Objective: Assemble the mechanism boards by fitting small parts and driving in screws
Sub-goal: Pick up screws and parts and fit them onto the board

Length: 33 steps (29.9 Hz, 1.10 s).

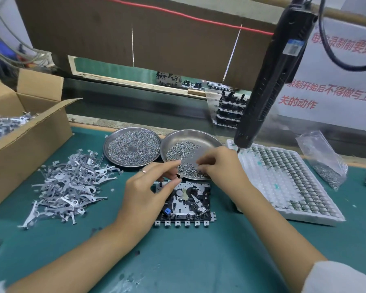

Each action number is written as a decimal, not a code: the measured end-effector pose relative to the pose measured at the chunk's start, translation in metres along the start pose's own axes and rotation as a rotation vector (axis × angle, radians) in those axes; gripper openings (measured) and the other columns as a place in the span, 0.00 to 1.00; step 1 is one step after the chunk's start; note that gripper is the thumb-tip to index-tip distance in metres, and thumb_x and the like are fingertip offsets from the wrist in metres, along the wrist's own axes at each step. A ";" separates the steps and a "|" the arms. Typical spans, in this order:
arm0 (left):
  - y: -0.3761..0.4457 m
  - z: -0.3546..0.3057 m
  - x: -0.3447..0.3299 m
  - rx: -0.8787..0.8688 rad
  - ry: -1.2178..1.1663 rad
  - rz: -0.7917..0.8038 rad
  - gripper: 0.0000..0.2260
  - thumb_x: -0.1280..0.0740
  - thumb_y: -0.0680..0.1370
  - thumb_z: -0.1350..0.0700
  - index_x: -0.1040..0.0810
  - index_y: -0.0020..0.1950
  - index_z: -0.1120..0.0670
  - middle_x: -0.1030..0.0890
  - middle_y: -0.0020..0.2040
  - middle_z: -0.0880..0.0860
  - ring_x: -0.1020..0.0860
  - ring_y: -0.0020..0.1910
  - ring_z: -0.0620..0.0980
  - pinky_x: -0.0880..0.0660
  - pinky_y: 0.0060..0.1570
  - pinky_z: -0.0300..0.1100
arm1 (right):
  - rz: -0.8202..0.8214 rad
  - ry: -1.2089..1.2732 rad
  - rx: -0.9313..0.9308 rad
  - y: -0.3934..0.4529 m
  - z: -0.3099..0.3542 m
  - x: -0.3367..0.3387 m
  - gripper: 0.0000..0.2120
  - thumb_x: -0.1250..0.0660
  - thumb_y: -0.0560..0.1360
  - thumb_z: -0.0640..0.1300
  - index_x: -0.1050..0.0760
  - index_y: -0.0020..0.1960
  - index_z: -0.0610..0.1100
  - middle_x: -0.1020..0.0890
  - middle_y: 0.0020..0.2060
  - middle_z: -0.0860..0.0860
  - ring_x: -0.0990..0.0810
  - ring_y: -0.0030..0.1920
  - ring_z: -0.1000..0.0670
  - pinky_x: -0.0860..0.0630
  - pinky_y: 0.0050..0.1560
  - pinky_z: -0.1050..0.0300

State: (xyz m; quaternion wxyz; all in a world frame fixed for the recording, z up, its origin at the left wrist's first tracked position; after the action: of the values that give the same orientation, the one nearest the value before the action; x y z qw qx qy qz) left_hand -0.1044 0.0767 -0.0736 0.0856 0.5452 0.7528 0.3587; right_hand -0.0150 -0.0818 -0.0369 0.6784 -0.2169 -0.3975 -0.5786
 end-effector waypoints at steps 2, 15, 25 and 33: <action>0.000 0.000 0.000 -0.006 -0.009 0.000 0.21 0.26 0.69 0.66 0.22 0.57 0.48 0.19 0.45 0.47 0.21 0.45 0.41 0.28 0.53 0.30 | -0.048 0.137 -0.015 -0.004 -0.003 0.001 0.06 0.27 0.70 0.34 0.17 0.45 0.43 0.19 0.36 0.53 0.21 0.37 0.58 0.30 0.38 0.77; -0.004 -0.001 -0.004 -0.116 -0.130 -0.040 0.22 0.25 0.69 0.60 0.23 0.61 0.48 0.20 0.47 0.45 0.19 0.45 0.44 0.23 0.51 0.38 | 0.121 1.126 -0.084 -0.062 0.009 -0.009 0.09 0.26 0.62 0.39 0.16 0.42 0.46 0.16 0.38 0.46 0.16 0.41 0.50 0.21 0.42 0.61; -0.004 0.002 -0.006 -0.163 -0.144 -0.010 0.22 0.26 0.69 0.60 0.24 0.61 0.50 0.19 0.46 0.46 0.18 0.45 0.46 0.23 0.51 0.40 | 0.092 1.151 -0.113 -0.067 0.009 -0.011 0.08 0.27 0.66 0.33 0.18 0.44 0.42 0.15 0.38 0.45 0.16 0.40 0.49 0.21 0.43 0.62; -0.004 0.000 -0.005 -0.188 -0.145 0.009 0.20 0.27 0.70 0.61 0.23 0.61 0.51 0.19 0.45 0.49 0.18 0.44 0.47 0.22 0.50 0.42 | 0.128 1.111 -0.125 -0.067 0.008 -0.007 0.08 0.27 0.68 0.32 0.18 0.45 0.41 0.16 0.37 0.43 0.16 0.38 0.48 0.21 0.42 0.63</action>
State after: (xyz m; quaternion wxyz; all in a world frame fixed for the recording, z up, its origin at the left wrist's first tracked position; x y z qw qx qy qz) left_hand -0.1057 0.0716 -0.0771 0.1889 0.5629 0.7051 0.3877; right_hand -0.0812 -0.0875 -0.0489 0.8054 0.0572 0.0684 -0.5859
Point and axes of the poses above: each hand's wrist, its own y-axis towards the middle knuckle, its own x-axis out of the back of the hand, z = x × y, the point moved 1 cm from there along y, towards the middle knuckle
